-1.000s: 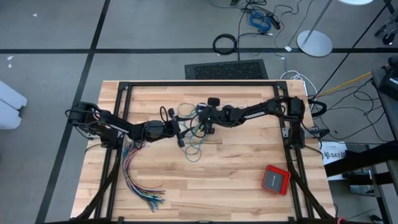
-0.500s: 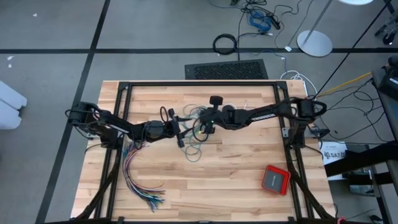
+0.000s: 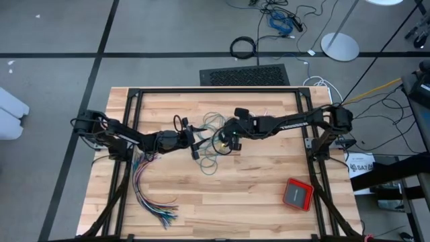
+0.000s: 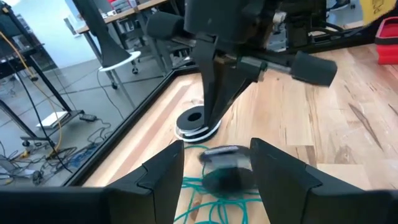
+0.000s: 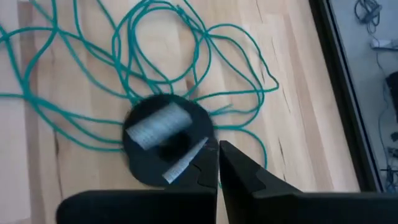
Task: Coil cords
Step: Coil the green wire onto the spool
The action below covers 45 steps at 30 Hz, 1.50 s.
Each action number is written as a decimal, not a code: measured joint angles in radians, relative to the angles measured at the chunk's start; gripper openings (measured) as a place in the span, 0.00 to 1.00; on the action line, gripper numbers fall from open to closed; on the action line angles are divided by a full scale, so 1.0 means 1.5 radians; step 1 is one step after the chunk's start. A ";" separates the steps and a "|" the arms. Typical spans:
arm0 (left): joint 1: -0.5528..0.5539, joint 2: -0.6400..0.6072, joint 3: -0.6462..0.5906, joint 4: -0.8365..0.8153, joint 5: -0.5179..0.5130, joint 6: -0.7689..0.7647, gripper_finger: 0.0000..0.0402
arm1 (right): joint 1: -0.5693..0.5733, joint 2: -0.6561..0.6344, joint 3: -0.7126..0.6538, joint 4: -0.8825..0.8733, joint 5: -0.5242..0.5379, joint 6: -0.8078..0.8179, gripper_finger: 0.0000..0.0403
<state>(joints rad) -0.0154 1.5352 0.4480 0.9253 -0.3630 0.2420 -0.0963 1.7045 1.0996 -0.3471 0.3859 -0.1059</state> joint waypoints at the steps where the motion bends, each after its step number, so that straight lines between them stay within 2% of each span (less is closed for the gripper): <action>1: 0.000 0.000 0.000 0.000 0.000 0.000 0.48 | 0.000 -0.003 0.000 -0.005 0.000 0.003 0.00; 6: 0.000 0.000 0.000 0.000 0.000 0.000 0.48 | -0.001 -0.009 0.001 -0.030 -0.003 0.021 0.00; 11: 0.000 0.000 0.000 0.000 0.000 0.000 0.48 | 0.012 -0.009 0.001 -0.033 -0.095 0.011 0.00; 17: 0.000 0.000 0.000 -0.001 0.000 0.000 0.48 | 0.052 -0.009 0.001 -0.036 -0.098 0.003 0.03; 21: 0.000 0.000 0.000 -0.001 0.000 0.000 0.48 | 0.075 -0.007 0.000 -0.035 -0.052 0.023 0.15; 26: 0.000 0.000 0.000 -0.001 0.016 0.000 0.48 | 0.092 0.002 -0.031 0.011 -0.035 0.058 0.34; 30: 0.000 0.000 0.000 -0.001 0.018 -0.001 0.48 | 0.108 0.010 -0.058 0.025 0.064 0.071 0.43; 40: 0.000 0.000 0.000 -0.001 0.019 -0.001 0.48 | 0.124 0.055 -0.083 0.124 0.083 0.041 0.41; 45: 0.000 0.000 0.000 0.000 0.019 -0.001 0.48 | 0.124 0.084 -0.085 0.139 0.138 0.027 0.40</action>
<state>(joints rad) -0.0154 1.5352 0.4484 0.9247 -0.3351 0.2401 0.0898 1.8308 0.9726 -0.1393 0.5925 -0.0650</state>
